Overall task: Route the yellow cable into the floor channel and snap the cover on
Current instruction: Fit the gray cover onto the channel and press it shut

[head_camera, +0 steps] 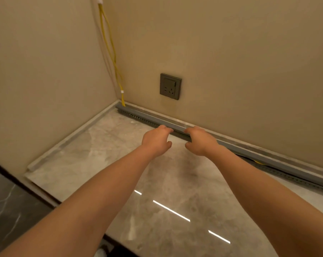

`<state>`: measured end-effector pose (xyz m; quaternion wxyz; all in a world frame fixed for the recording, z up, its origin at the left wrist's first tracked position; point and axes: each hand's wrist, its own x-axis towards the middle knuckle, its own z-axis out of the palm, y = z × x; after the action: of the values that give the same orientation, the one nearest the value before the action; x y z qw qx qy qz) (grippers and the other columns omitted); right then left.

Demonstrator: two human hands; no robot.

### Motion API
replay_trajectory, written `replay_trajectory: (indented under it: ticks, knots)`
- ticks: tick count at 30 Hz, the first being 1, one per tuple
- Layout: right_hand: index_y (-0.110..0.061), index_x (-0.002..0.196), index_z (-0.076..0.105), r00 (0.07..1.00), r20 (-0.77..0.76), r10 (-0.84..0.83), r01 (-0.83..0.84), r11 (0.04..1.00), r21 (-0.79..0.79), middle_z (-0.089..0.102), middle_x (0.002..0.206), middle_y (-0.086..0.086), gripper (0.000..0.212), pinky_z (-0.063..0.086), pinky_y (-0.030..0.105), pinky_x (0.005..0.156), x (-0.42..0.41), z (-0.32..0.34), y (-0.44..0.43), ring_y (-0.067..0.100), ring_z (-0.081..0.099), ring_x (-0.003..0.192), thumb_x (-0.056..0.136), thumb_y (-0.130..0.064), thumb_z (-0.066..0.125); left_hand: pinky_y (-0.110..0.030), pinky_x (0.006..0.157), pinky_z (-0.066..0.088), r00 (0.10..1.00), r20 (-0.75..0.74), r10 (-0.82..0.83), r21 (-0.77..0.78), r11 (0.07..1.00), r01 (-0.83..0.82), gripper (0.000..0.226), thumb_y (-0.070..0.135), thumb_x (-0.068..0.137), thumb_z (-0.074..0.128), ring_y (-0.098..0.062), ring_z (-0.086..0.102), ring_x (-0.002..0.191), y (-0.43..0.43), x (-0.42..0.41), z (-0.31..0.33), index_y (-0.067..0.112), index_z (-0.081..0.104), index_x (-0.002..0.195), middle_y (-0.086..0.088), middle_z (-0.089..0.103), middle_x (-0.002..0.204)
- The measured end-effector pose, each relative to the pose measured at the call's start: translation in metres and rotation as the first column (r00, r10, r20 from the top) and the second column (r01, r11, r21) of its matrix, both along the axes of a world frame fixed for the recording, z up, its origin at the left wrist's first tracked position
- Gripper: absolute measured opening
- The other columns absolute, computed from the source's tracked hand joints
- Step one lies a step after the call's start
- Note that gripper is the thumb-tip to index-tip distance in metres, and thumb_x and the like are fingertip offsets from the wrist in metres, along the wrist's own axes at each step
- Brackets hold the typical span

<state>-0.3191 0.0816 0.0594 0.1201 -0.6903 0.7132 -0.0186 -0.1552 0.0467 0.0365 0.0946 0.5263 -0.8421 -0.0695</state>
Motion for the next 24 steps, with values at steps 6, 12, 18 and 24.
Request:
replay_trajectory:
  ticks: [6, 12, 18, 24]
  knots:
    - [-0.022, 0.143, 0.042, 0.998, 0.045, -0.049, 0.05, 0.999, -0.022, 0.046, 0.144, 0.005, 0.056, 0.047, 0.04, 0.099, 0.055, 0.0, -0.045, 0.027, 0.048, 0.13, 0.089, -0.025, 0.056, -0.038, 0.095, 0.05, 1.0, -0.025, -0.015, -0.002, 1.0, 0.015, 0.052, 0.035, 0.093, 0.058, -0.021, 0.055, 0.123, -0.049, 0.052, 0.004, 0.026, 0.045, 0.142, 0.001, 0.048, 0.141]
    - [-0.021, 0.144, 0.042, 0.994, 0.071, -0.079, 0.081, 0.996, -0.032, 0.046, 0.145, 0.006, 0.058, 0.046, 0.041, 0.103, 0.123, -0.008, -0.102, 0.027, 0.046, 0.131, 0.088, -0.026, 0.057, -0.039, 0.095, 0.05, 0.997, -0.017, -0.072, -0.006, 0.997, 0.072, 0.049, 0.032, 0.092, 0.058, -0.022, 0.056, 0.121, -0.117, 0.115, 0.006, 0.025, 0.048, 0.14, 0.001, 0.051, 0.137]
    - [-0.02, 0.144, 0.042, 0.985, 0.127, -0.116, 0.12, 0.993, -0.02, 0.045, 0.145, 0.007, 0.058, 0.044, 0.041, 0.105, 0.172, -0.023, -0.158, 0.028, 0.045, 0.133, 0.088, -0.025, 0.058, -0.041, 0.097, 0.048, 0.99, 0.009, -0.142, 0.007, 0.99, 0.142, 0.052, 0.028, 0.088, 0.059, -0.027, 0.054, 0.122, -0.182, 0.16, -0.004, 0.024, 0.049, 0.139, -0.002, 0.052, 0.135]
    - [-0.02, 0.14, 0.046, 0.981, 0.128, -0.149, 0.152, 0.988, -0.012, 0.05, 0.138, 0.01, 0.056, 0.047, 0.042, 0.099, 0.194, -0.038, -0.211, 0.031, 0.048, 0.128, 0.086, -0.022, 0.06, -0.035, 0.11, 0.034, 0.965, 0.021, -0.262, -0.012, 0.965, 0.262, 0.067, 0.009, 0.088, 0.054, -0.02, 0.031, 0.144, -0.238, 0.177, -0.016, 0.021, 0.032, 0.15, 0.001, 0.033, 0.156]
